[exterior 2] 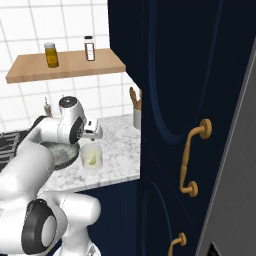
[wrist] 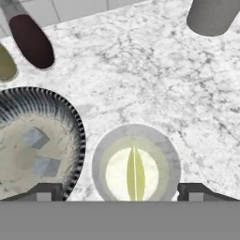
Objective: Grab a lemon wedge from the fridge and one ice cube from the ice bowl, and put them in the glass of lemonade.
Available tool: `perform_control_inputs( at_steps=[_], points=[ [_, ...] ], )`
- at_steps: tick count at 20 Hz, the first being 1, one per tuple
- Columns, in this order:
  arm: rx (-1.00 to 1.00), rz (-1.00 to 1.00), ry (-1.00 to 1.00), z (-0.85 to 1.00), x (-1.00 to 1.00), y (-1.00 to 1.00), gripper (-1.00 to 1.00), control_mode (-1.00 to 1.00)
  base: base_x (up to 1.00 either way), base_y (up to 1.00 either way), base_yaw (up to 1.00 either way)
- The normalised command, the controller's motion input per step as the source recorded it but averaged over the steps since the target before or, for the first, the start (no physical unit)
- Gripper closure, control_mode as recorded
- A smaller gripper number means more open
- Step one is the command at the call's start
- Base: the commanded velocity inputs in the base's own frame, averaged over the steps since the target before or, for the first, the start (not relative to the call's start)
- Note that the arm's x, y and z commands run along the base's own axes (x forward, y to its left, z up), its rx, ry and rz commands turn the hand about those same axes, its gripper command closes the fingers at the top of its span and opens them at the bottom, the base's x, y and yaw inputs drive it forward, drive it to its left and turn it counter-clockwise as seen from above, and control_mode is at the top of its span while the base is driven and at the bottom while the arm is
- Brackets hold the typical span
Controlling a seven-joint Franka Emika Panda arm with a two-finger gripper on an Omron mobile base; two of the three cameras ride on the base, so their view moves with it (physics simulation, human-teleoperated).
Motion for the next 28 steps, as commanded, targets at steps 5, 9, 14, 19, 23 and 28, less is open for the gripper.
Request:
perform_control_inputs(
  at_steps=[5, 9, 14, 19, 23, 28],
  points=[
    [0.00, 0.10, -0.01, 0.23, -0.25, 0.54, -1.00, -1.00, 0.00, 0.00, 0.00],
    [-0.11, 0.02, 0.23, -0.01, -0.01, 0.75, -1.00, -1.00, 0.00, 0.00, 0.00],
    [-0.30, 0.11, 0.65, -0.14, 0.04, 0.37, -1.00, -1.00, 0.00, 0.00, 0.00],
    [-0.05, 0.00, 0.09, -0.27, -0.01, 0.06, -1.00, -1.00, 0.00, 0.00, 0.00],
    [0.08, 0.00, -0.05, -0.72, 0.04, 0.14, -1.00, -1.00, 0.00, 0.00, 0.00],
    [0.04, 0.01, 0.00, -0.73, 0.33, 0.26, -1.00, -1.00, 0.00, 0.00, 0.00]
  ],
)
